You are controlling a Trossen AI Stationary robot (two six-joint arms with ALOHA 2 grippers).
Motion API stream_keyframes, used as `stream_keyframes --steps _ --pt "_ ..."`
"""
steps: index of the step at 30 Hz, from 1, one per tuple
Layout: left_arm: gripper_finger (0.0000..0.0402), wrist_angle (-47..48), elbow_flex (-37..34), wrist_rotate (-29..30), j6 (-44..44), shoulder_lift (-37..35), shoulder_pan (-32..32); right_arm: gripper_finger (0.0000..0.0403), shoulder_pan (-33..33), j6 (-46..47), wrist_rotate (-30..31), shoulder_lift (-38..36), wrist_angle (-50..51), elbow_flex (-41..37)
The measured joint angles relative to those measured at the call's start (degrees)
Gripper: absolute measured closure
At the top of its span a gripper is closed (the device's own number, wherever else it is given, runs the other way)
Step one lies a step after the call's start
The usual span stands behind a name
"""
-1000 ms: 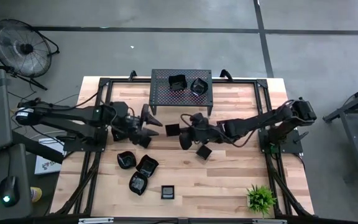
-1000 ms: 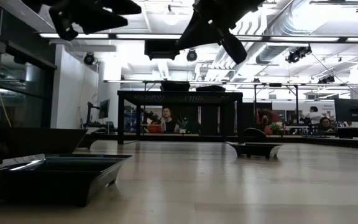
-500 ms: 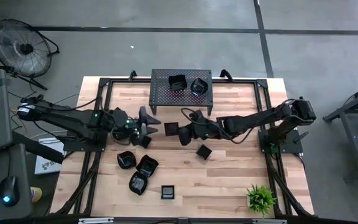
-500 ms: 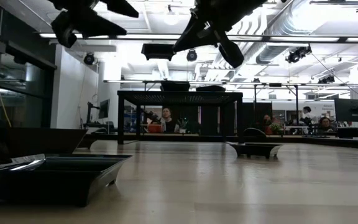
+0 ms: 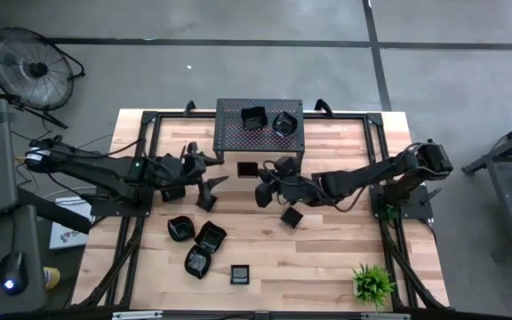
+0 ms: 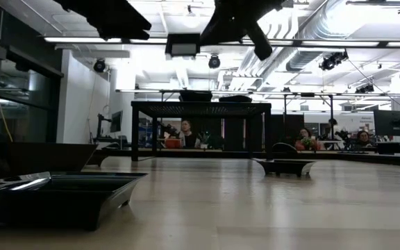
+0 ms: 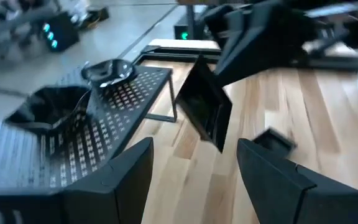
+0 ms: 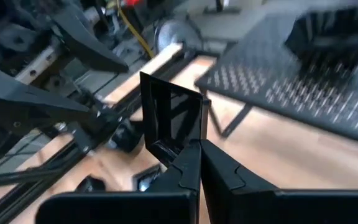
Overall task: Pick & Place Mini shaped plates
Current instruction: Put the square plate on the shelf
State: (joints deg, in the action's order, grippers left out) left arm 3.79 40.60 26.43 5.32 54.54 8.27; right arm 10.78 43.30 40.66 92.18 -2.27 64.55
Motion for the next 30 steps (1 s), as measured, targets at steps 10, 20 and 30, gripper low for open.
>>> stream_keyframes --steps 10,20,30 --pt "0.0174 -6.4 0.0 1.8 8.2 0.8 0.0 0.0403 2.1 -17.7 10.3 0.0 -9.9 0.0" --pt "0.0174 -16.7 0.0 4.0 10.0 6.2 0.0 0.0403 2.5 -24.1 11.2 0.0 -13.2 0.0" --pt "0.0194 -20.9 0.0 9.1 9.5 6.9 0.0 0.0403 2.5 -24.3 11.1 0.0 -13.0 0.0"
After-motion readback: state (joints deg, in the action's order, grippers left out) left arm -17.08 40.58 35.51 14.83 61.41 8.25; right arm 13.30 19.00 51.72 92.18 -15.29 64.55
